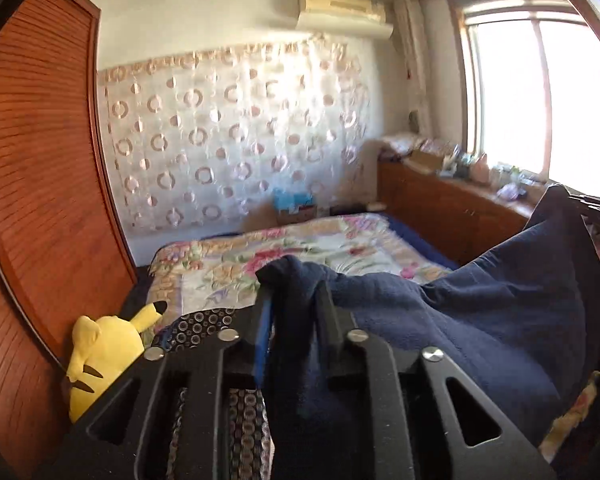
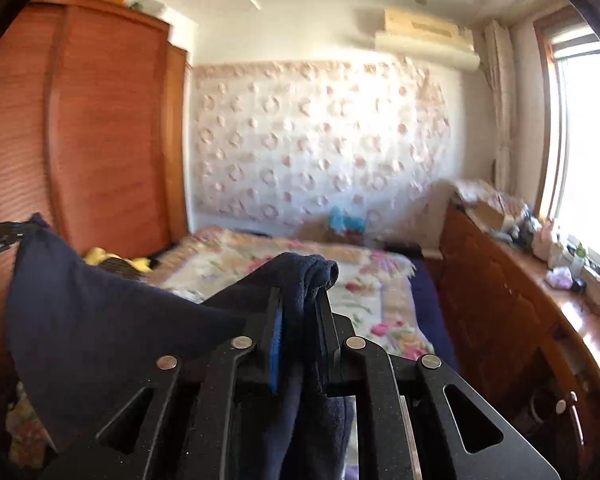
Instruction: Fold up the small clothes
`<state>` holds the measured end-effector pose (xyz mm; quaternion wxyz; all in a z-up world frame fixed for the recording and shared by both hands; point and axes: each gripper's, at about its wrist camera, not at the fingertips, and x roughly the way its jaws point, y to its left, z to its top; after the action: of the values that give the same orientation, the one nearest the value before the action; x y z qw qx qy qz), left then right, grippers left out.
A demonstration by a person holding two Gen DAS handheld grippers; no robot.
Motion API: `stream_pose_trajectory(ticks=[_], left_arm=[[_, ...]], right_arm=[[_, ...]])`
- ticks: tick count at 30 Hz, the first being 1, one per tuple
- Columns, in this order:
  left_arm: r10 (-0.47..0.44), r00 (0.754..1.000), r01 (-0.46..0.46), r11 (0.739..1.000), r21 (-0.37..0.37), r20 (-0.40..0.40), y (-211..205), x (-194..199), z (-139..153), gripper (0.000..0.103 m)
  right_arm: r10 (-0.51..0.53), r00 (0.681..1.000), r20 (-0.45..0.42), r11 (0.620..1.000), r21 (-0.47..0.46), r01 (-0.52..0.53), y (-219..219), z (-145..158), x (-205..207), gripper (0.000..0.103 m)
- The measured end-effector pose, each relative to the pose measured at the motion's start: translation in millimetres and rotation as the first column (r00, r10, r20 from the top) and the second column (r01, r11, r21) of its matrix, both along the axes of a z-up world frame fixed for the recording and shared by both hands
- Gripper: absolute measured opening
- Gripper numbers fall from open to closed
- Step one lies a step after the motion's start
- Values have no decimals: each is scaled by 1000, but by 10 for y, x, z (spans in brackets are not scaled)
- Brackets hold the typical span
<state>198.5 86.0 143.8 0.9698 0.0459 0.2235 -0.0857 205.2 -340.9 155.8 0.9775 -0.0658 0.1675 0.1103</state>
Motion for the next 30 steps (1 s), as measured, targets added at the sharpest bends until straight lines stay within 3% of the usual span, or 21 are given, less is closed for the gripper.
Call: stream_pose_trajectory(ticks=[1, 2, 4, 7, 9, 11, 15, 21, 30], left_arm=[[-17, 998, 16, 1000, -18, -59, 4, 229, -173, 34], [-15, 993, 11, 999, -39, -114, 19, 407, -364, 41], [-25, 986, 12, 997, -80, -166, 43, 514, -668, 42], [-65, 975, 47, 995, -85, -215, -32, 426, -1024, 49], [-87, 969, 67, 994, -91, -231, -98, 290, -1166, 65], [-111, 962, 85, 990, -113, -248, -162, 154, -1263, 73], [-142, 950, 119, 988, -99, -276, -344, 5, -1430, 73], [-152, 915, 124, 987, -97, -373, -560, -172, -1773, 73], [-190, 887, 161, 981, -106, -420, -885, -350, -2085, 73]], right_arm=[[-25, 998, -53, 999, -30, 24, 91, -111, 275, 31], [-74, 990, -120, 995, -71, 66, 135, -292, 583, 34], [-165, 964, -206, 984, -102, 147, 134, -646, 954, 35], [-149, 949, -278, 989, -40, 143, 79, -1099, 1044, 36], [-123, 945, -304, 992, -44, 115, 76, -1321, 1008, 40], [-98, 941, -324, 995, -60, 83, 63, -1506, 915, 40], [-46, 937, -347, 999, -33, 37, -149, -1632, 925, 42], [-6, 941, -339, 999, 35, 19, -343, -1717, 614, 44], [-4, 928, -372, 998, 62, 29, -564, -2085, 203, 44]])
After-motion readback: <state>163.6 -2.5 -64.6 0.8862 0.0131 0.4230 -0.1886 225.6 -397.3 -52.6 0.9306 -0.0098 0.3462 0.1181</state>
